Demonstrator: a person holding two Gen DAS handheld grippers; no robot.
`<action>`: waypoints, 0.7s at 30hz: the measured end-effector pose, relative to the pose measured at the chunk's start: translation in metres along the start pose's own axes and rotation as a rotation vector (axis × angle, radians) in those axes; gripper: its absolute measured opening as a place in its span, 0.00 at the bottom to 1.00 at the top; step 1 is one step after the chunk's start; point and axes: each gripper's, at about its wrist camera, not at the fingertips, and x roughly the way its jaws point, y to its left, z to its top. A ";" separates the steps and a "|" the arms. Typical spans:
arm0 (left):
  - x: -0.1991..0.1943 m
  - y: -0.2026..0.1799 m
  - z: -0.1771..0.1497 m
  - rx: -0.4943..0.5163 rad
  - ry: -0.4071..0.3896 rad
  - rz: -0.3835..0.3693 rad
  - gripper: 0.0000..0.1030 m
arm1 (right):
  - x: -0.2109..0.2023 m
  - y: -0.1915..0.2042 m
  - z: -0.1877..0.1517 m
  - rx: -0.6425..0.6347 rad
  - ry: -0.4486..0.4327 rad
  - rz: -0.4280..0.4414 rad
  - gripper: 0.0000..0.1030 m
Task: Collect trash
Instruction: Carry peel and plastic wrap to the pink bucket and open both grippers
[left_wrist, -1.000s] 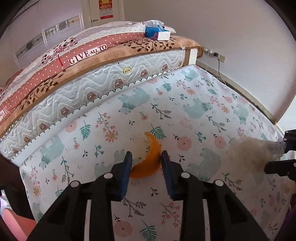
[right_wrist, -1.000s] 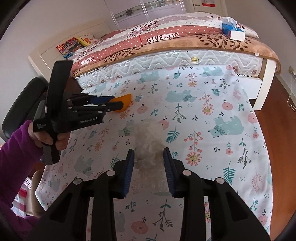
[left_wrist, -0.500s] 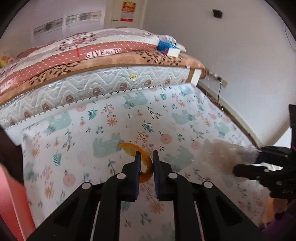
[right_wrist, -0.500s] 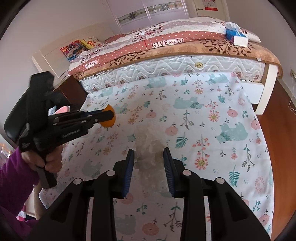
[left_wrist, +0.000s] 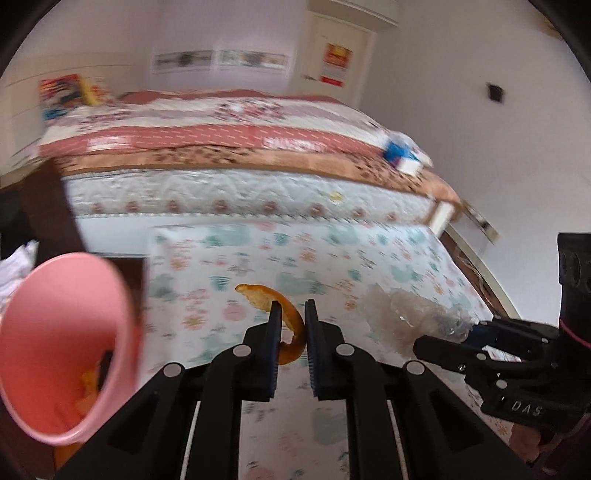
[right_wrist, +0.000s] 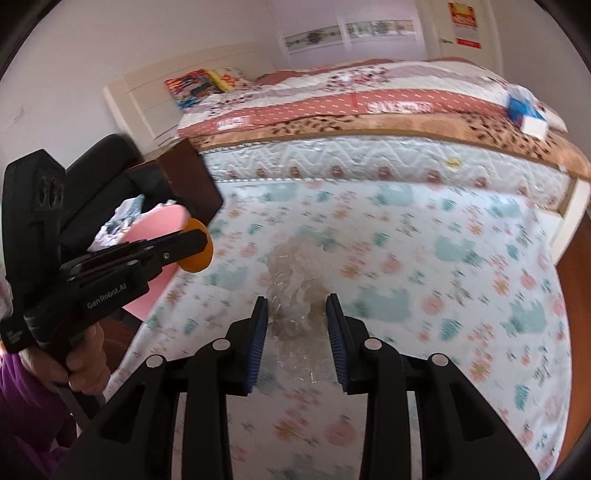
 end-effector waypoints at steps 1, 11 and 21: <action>-0.005 0.006 0.000 -0.014 -0.011 0.016 0.11 | 0.004 0.009 0.004 -0.018 -0.002 0.013 0.32; -0.058 0.075 -0.001 -0.154 -0.116 0.210 0.11 | 0.039 0.082 0.034 -0.123 -0.006 0.121 0.32; -0.086 0.133 -0.014 -0.253 -0.155 0.351 0.11 | 0.080 0.144 0.057 -0.165 0.005 0.194 0.32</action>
